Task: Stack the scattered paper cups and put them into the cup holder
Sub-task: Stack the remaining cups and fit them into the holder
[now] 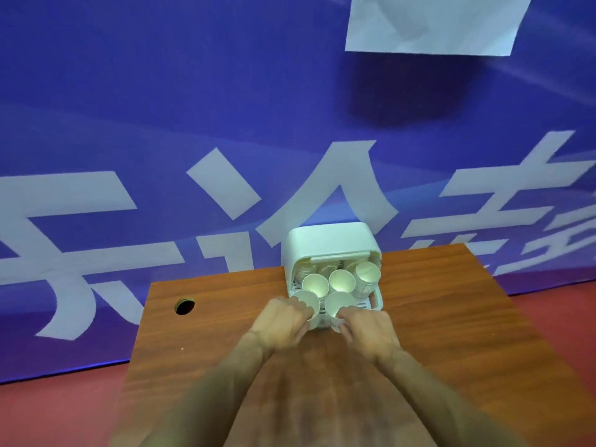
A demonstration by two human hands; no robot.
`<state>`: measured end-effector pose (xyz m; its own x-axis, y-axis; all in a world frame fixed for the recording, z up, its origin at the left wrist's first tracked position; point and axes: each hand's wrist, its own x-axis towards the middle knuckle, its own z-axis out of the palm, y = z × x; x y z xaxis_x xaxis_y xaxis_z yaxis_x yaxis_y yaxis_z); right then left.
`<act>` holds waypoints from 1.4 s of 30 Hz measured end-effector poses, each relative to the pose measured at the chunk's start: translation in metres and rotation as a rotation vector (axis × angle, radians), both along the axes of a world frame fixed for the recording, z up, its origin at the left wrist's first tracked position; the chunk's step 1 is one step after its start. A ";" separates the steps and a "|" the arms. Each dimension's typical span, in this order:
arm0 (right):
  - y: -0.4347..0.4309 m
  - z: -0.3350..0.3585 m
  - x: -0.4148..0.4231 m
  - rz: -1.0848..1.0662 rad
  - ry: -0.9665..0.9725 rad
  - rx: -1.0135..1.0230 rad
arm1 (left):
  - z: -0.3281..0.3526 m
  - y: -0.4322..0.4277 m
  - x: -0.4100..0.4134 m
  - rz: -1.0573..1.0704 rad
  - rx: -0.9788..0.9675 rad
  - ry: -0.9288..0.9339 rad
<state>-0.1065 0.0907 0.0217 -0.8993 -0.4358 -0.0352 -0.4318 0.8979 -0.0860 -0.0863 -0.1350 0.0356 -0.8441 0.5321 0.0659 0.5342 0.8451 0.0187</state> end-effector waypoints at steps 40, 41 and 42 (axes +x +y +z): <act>0.065 -0.006 -0.117 0.195 0.253 -0.254 | 0.013 0.060 -0.078 0.226 -0.050 0.112; 0.065 -0.004 -0.118 0.204 0.254 -0.236 | 0.013 0.060 -0.077 0.226 -0.037 0.110; 0.065 -0.003 -0.120 0.212 0.258 -0.223 | 0.012 0.059 -0.077 0.226 -0.028 0.112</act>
